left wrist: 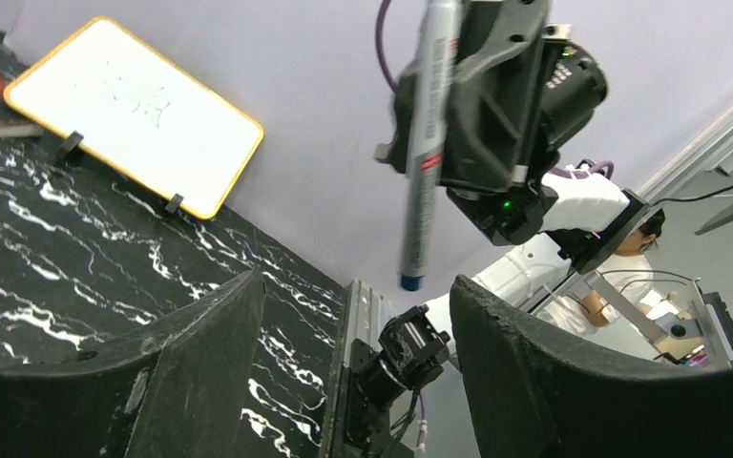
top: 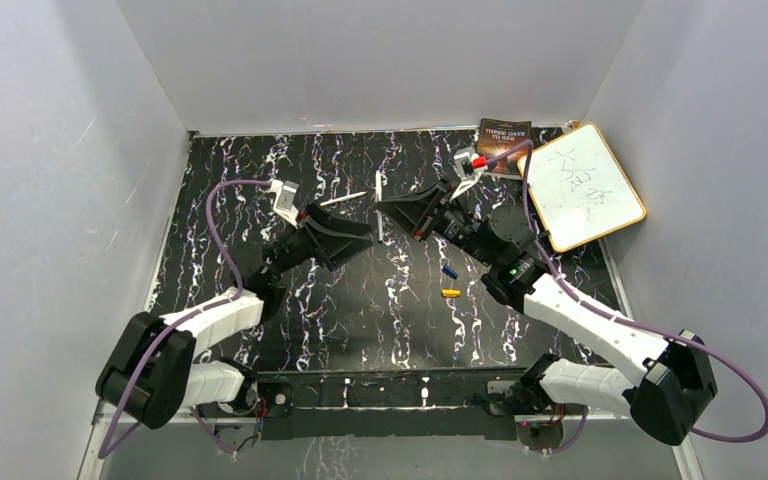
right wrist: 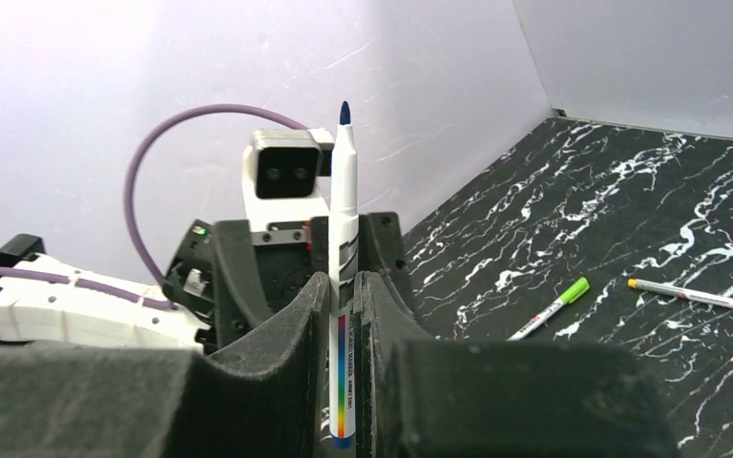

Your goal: Insert the pens into the pen caps

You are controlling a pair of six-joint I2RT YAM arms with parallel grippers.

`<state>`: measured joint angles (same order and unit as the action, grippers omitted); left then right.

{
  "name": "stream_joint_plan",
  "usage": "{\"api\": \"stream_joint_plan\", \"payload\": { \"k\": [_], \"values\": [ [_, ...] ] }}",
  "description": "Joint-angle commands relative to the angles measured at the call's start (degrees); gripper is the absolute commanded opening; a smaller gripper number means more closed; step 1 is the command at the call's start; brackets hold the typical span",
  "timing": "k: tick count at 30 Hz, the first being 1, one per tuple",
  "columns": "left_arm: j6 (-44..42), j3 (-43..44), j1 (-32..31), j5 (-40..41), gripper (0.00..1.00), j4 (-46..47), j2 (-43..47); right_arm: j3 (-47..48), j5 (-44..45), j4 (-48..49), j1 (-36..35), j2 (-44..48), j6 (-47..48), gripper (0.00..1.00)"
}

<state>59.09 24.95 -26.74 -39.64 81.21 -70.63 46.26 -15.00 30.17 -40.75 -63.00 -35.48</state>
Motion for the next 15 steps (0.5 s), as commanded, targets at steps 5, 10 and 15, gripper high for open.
{"api": "stream_joint_plan", "payload": {
  "k": [5, 10, 15],
  "values": [
    [6.46, 2.72, -0.10, 0.83, 0.66, 21.03, -6.46, -0.37, -2.66, 7.41, 0.23, -0.78, -0.85, 0.00],
    [5.97, 3.61, -0.42, 1.41, 0.62, 21.01, -5.00, -1.01, -2.08, 7.30, 0.17, -0.69, -0.45, 0.00],
    [6.18, 4.36, -0.42, -1.20, 0.61, 21.02, -3.08, -1.15, -1.14, 6.67, 0.18, -0.28, 0.12, 0.00]
  ]
}}
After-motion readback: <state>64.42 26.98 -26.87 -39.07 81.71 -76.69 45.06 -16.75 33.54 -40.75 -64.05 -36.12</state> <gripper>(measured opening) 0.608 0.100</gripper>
